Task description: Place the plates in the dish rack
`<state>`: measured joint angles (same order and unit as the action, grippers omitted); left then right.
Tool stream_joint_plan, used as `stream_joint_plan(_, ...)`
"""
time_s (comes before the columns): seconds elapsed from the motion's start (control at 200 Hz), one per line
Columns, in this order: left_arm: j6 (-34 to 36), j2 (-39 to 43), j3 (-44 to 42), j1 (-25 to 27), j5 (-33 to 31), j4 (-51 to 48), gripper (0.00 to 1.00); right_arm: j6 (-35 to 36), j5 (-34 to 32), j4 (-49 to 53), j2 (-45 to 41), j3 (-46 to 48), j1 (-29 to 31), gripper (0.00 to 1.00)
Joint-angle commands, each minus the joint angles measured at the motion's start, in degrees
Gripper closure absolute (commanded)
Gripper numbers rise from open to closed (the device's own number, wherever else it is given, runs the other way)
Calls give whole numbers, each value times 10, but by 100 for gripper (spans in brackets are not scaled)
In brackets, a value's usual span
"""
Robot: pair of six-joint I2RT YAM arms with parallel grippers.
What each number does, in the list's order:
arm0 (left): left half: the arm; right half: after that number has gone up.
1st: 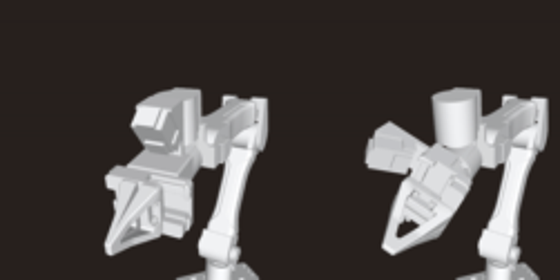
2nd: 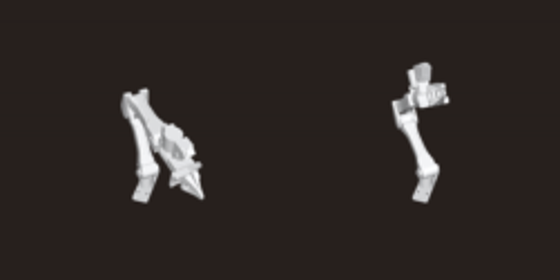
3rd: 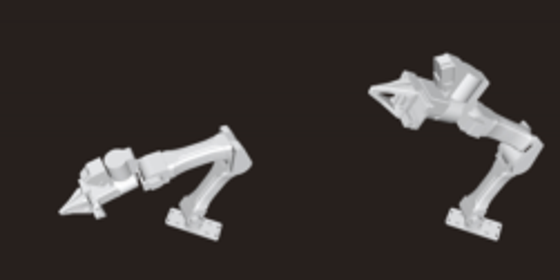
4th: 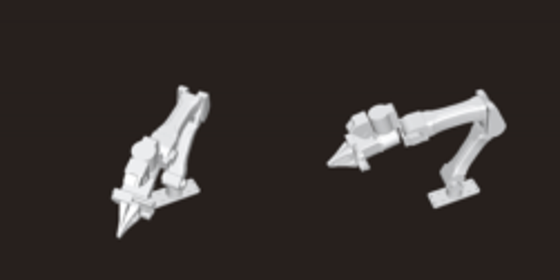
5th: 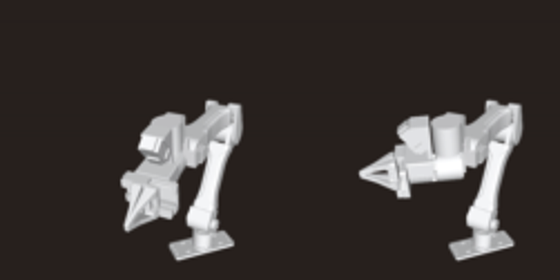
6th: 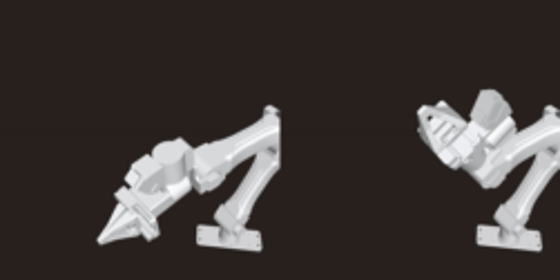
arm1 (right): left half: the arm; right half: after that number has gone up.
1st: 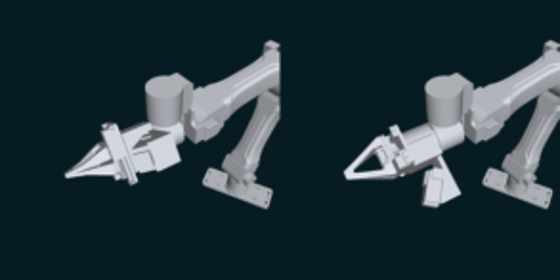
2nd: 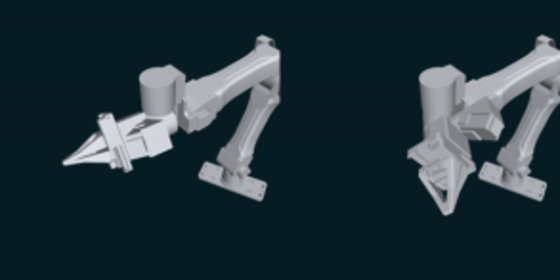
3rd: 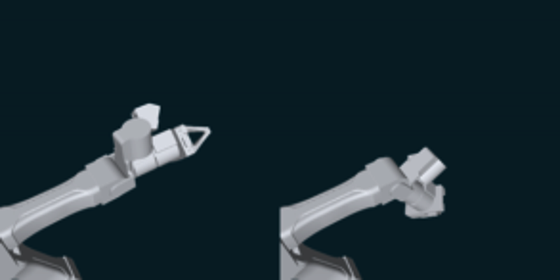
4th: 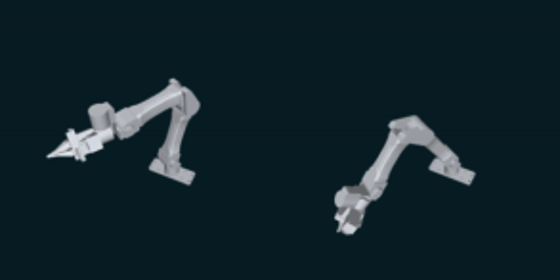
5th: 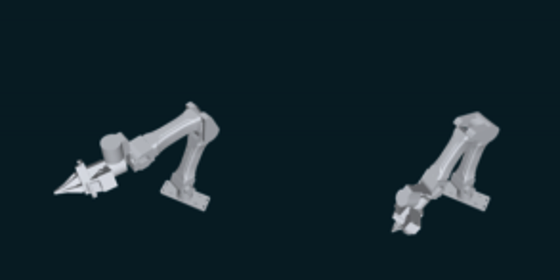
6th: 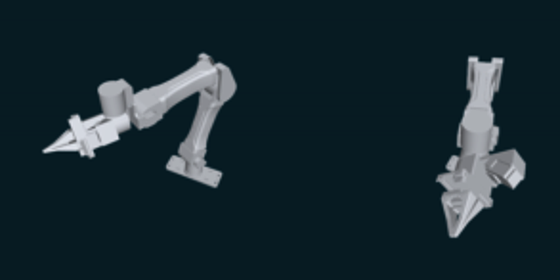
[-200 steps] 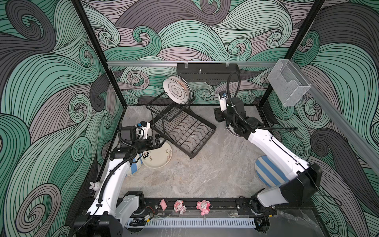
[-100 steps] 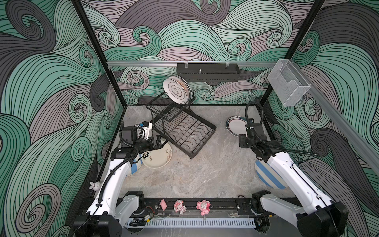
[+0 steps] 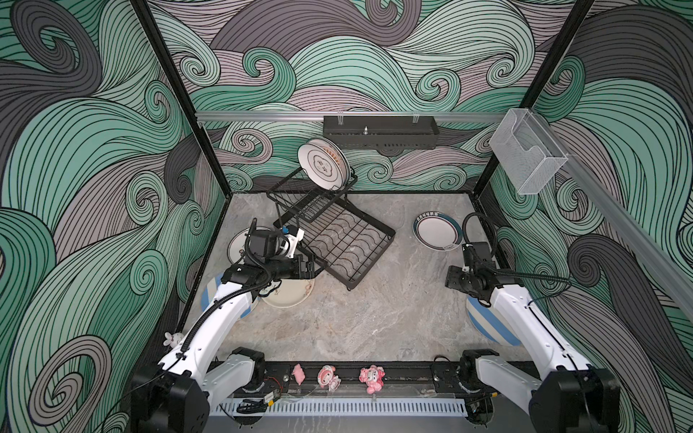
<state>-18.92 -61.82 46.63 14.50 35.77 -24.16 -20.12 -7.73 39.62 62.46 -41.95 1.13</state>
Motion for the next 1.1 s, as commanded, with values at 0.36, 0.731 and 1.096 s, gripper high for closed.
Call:
stream_joint_plan(0.36, -29, -66, 10, 101, -26, 120, 1, -35, 76, -65, 51, 34, -100, 27)
stream_joint_plan(0.731, -45, -102, -4, 123, -33, 141, 1, -26, 95, -32, 113, 26, -138, 25)
stream_joint_plan(1.096, -54, -134, 0, 121, -24, 130, 1, -45, 41, -32, 109, 20, -168, 24)
